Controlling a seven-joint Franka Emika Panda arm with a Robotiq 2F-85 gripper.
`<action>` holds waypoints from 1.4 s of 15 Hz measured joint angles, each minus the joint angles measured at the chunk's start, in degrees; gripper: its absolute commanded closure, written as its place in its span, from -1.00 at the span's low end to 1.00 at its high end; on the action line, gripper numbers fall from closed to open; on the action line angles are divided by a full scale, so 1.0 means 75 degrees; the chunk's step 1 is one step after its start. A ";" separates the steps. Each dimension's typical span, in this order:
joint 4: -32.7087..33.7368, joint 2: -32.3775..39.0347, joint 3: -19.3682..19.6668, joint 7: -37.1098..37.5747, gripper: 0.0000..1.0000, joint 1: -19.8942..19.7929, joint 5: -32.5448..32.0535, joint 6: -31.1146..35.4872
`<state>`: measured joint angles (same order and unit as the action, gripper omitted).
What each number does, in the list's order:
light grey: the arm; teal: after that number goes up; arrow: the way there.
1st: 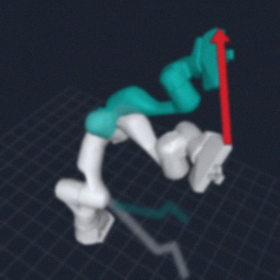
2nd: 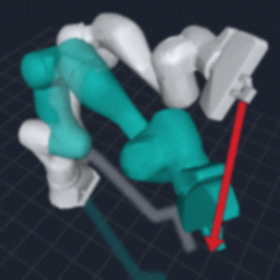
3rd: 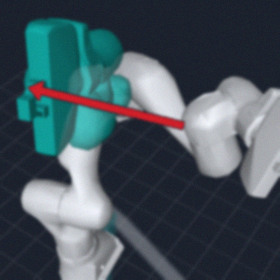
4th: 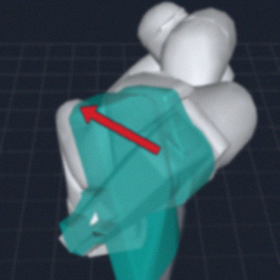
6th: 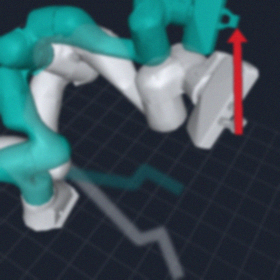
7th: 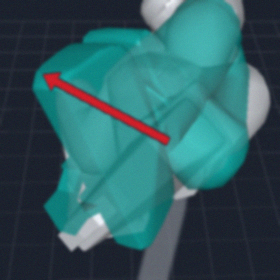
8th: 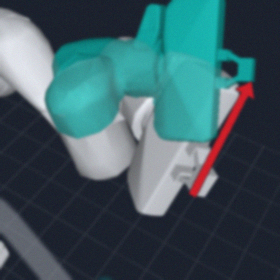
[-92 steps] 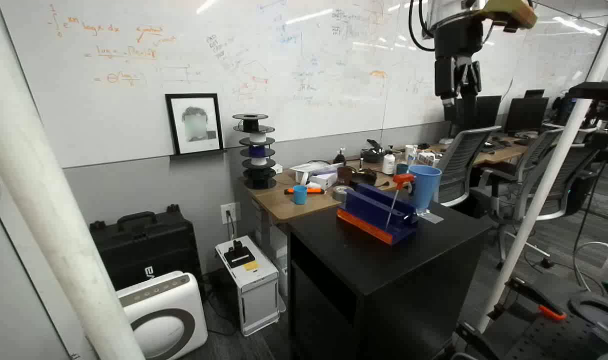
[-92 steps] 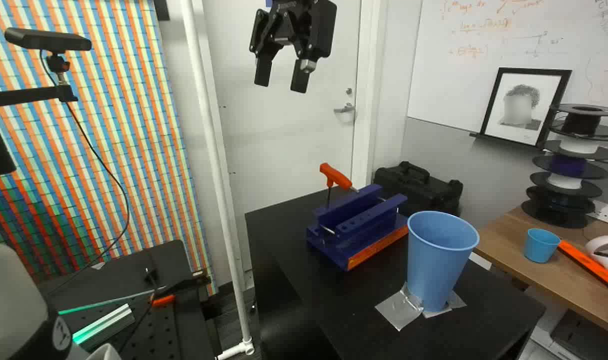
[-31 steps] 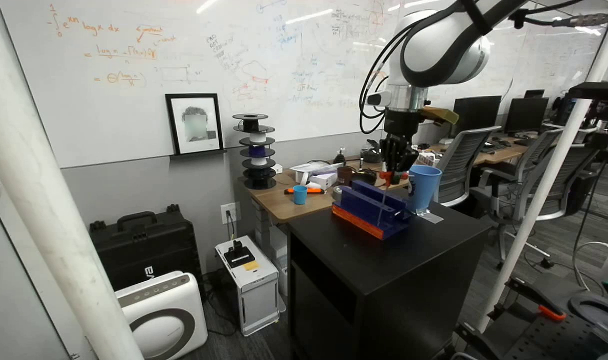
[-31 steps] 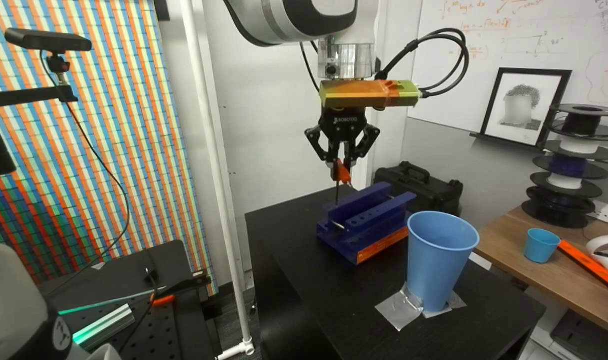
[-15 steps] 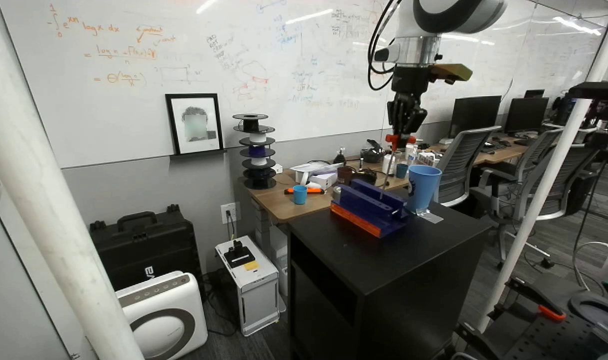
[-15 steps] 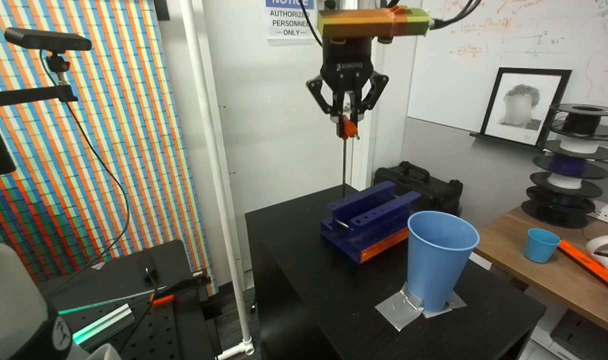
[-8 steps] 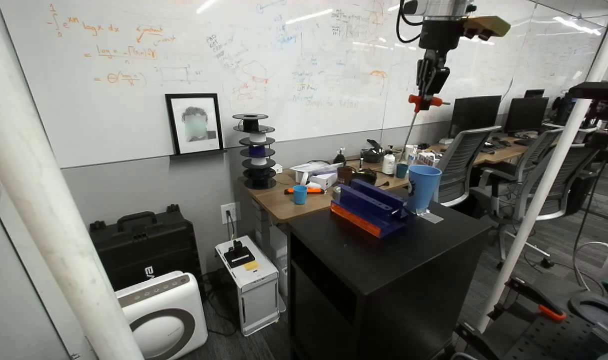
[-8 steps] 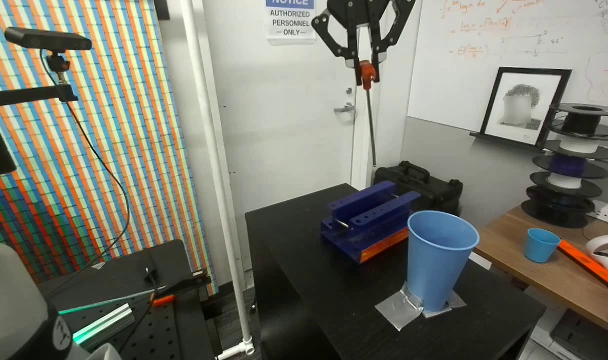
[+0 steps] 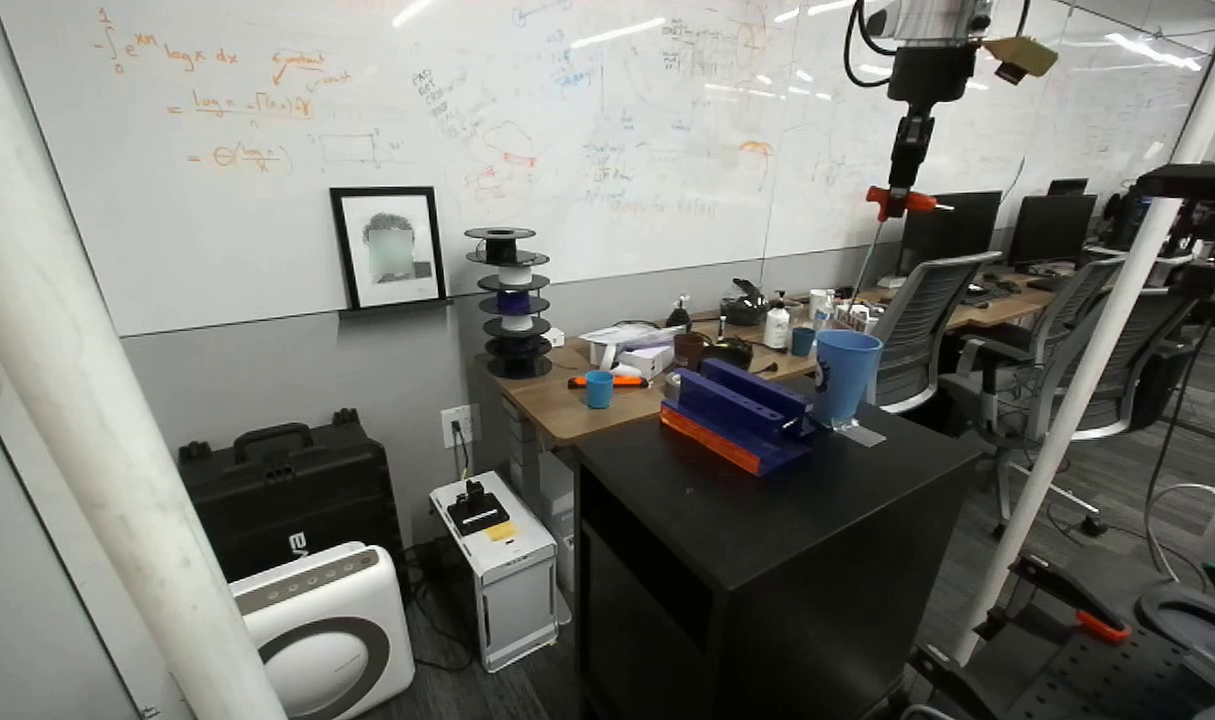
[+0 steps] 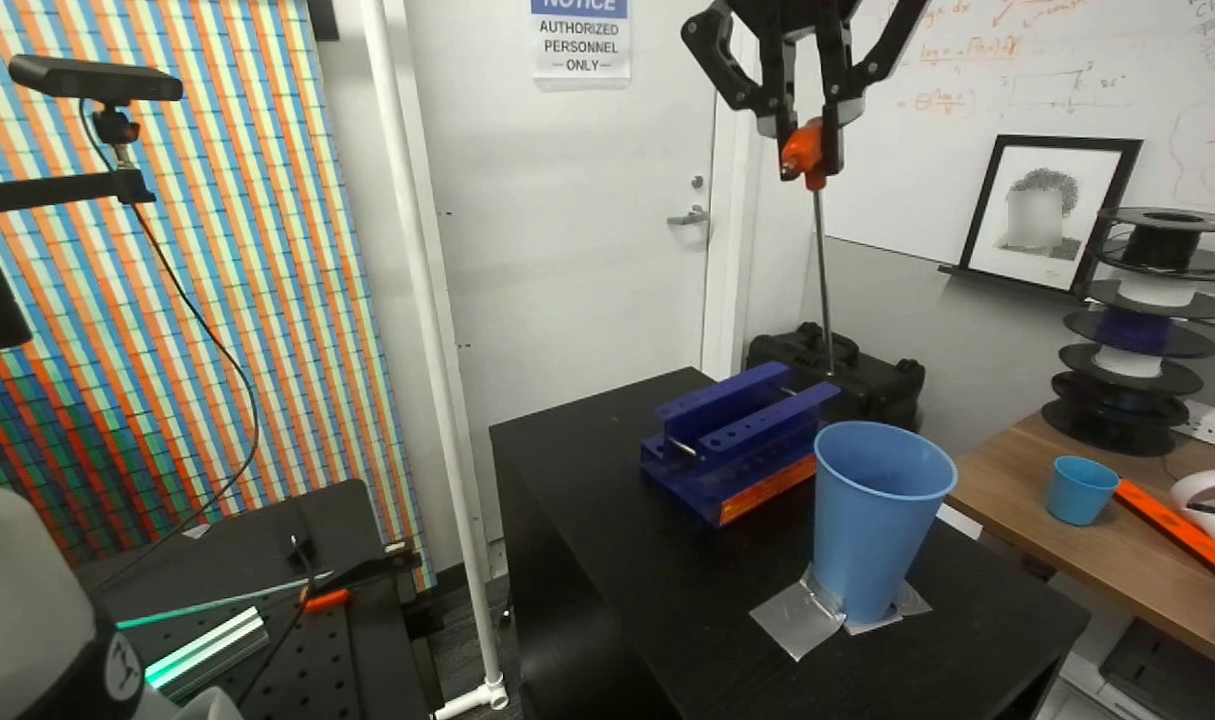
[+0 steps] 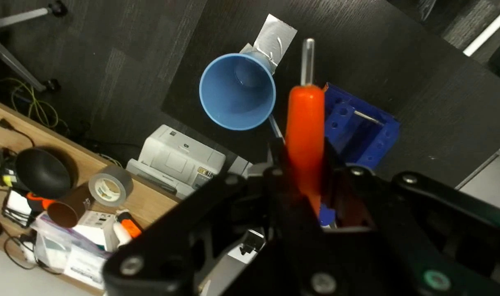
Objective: Place the orange wrench inside the large blue cup on the right
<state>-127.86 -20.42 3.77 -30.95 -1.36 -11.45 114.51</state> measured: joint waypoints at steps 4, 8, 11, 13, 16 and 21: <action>0.0008 0.0389 0.0073 0.0672 0.72 -0.0073 -0.0081 0.0003; 0.0050 0.0816 0.0095 0.1200 0.71 -0.0157 -0.0129 0.0108; 0.0154 0.1071 0.0097 0.1432 -0.07 -0.0174 -0.0152 0.0135; 0.0243 0.1200 0.0097 0.1538 -0.39 -0.0181 -0.0168 0.0134; 0.0397 0.1289 0.0101 0.1602 -0.84 -0.0197 -0.0168 0.0111; 0.0686 0.1297 0.0108 0.1595 -1.00 -0.0197 0.0117 -0.0162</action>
<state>-122.71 -10.69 4.58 -18.98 -2.84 -10.57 113.29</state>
